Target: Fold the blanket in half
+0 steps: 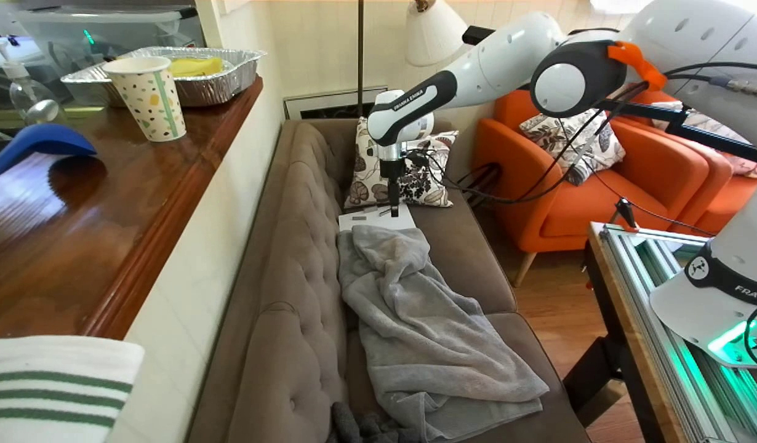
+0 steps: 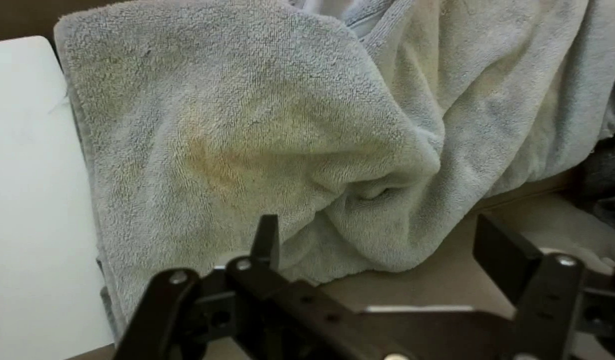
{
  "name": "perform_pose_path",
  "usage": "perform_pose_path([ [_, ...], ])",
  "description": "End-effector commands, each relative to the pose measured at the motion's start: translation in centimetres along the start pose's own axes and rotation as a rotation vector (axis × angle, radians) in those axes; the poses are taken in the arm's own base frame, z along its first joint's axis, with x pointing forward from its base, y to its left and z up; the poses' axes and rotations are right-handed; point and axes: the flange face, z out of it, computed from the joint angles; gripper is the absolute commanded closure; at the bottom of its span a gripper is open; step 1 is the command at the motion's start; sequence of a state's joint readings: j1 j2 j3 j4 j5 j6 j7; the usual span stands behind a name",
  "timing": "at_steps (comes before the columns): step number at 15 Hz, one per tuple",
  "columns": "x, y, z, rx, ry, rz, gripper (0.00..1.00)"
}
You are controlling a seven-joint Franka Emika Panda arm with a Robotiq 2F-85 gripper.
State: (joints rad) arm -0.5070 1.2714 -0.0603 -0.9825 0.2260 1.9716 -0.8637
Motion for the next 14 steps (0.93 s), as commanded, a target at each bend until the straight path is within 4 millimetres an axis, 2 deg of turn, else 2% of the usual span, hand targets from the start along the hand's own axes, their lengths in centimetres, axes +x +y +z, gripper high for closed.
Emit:
perform_pose_path([
  [1,0.1,0.1,0.2,0.003,-0.004,0.005,0.00],
  [4,1.5,1.8,1.2,-0.152,0.092,-0.004,0.00],
  [7,1.8,3.2,3.3,-0.218,0.188,0.009,0.00],
  [12,1.3,5.3,7.8,-0.309,0.311,0.062,0.00],
  [13,0.4,4.9,7.4,-0.325,0.319,0.070,0.00],
  [14,0.0,5.2,8.2,-0.322,0.316,0.082,0.00],
])
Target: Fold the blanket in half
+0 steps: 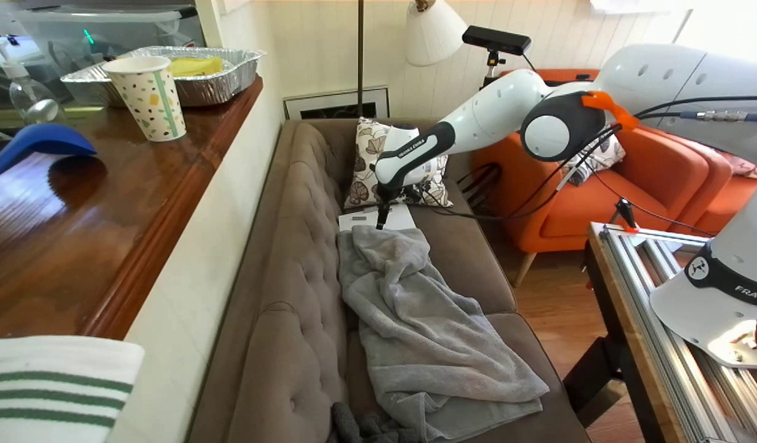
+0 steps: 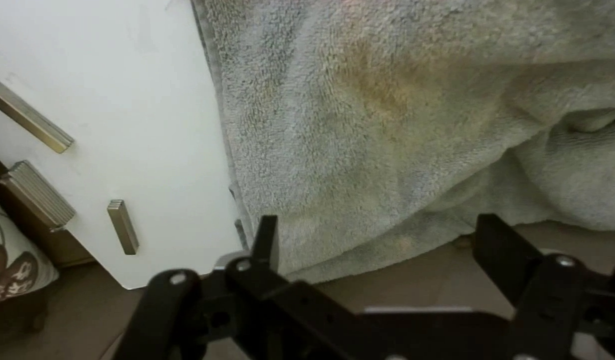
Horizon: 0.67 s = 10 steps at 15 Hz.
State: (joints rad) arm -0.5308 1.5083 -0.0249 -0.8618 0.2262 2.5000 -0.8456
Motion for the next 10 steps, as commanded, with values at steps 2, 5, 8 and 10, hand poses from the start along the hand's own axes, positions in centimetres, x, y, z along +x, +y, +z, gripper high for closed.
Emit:
perform_pose_path([
  [2,-2.3,1.1,1.1,-0.044,0.027,0.052,0.00],
  [5,-3.5,2.1,1.1,-0.069,0.023,0.100,0.00],
  [8,-4.7,2.5,1.5,-0.069,-0.058,0.132,0.00],
  [10,-5.7,2.6,1.9,-0.077,-0.132,0.153,0.00],
])
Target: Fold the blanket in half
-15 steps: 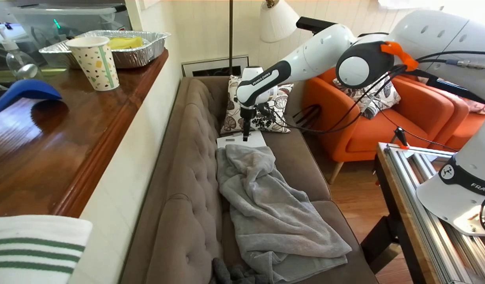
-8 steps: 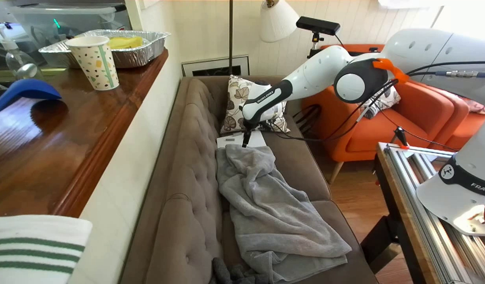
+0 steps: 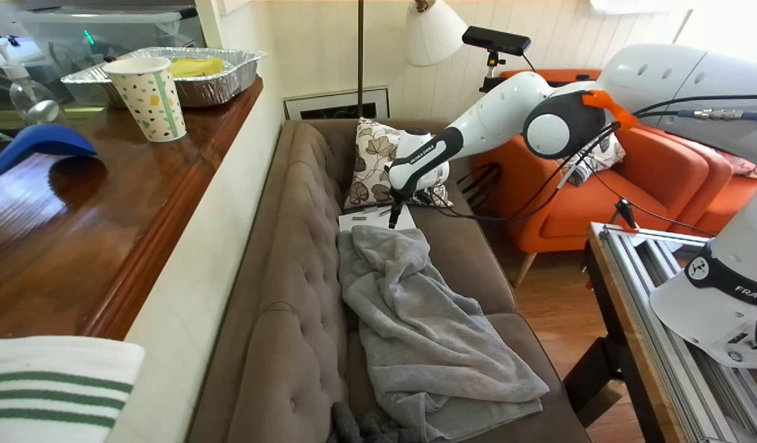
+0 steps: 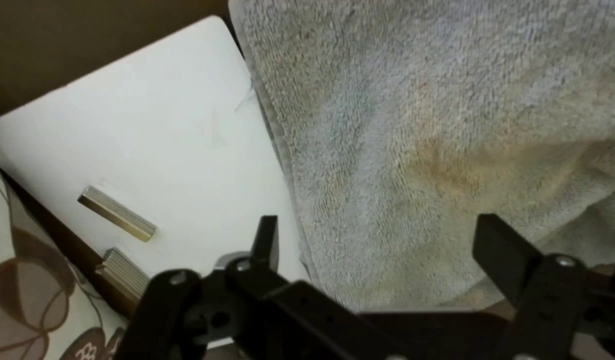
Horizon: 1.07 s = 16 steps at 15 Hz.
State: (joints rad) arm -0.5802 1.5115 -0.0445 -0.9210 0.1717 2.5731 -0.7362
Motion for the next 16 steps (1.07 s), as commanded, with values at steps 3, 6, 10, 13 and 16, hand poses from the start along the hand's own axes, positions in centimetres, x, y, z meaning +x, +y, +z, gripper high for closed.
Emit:
perform_pose_path([
  [3,-2.5,-0.1,1.4,-0.017,-0.198,0.055,0.00],
  [6,-2.1,-0.5,1.4,0.007,-0.182,0.072,0.00],
  [10,-1.3,-1.3,1.3,0.030,-0.135,0.097,0.00],
  [13,-1.8,-1.8,1.9,0.048,-0.150,0.149,0.00],
  [16,-2.5,-2.2,2.5,0.061,-0.177,0.207,0.00],
])
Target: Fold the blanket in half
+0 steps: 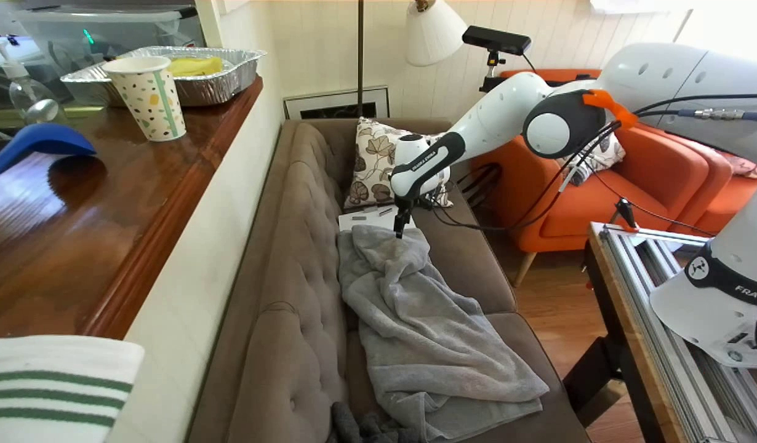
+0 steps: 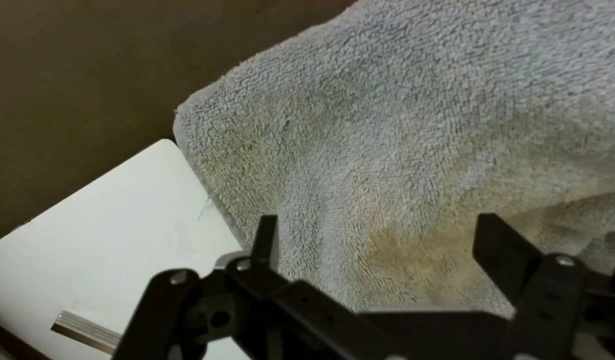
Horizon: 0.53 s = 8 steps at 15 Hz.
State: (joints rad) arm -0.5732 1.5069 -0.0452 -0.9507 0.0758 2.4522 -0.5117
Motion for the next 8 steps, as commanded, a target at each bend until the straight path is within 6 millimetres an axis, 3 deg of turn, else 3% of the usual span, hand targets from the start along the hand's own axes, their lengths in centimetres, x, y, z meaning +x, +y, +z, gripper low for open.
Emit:
perform_pose_path([
  [1,-1.1,-0.4,1.2,0.036,-0.039,0.092,0.00],
  [3,-1.6,-0.9,1.8,0.054,-0.067,0.134,0.01],
  [4,-1.8,-1.2,2.1,0.065,-0.083,0.145,0.25],
  [5,-1.9,-1.5,2.3,0.073,-0.095,0.154,0.25],
  [8,-2.1,-2.7,2.8,0.118,-0.138,0.202,0.47],
])
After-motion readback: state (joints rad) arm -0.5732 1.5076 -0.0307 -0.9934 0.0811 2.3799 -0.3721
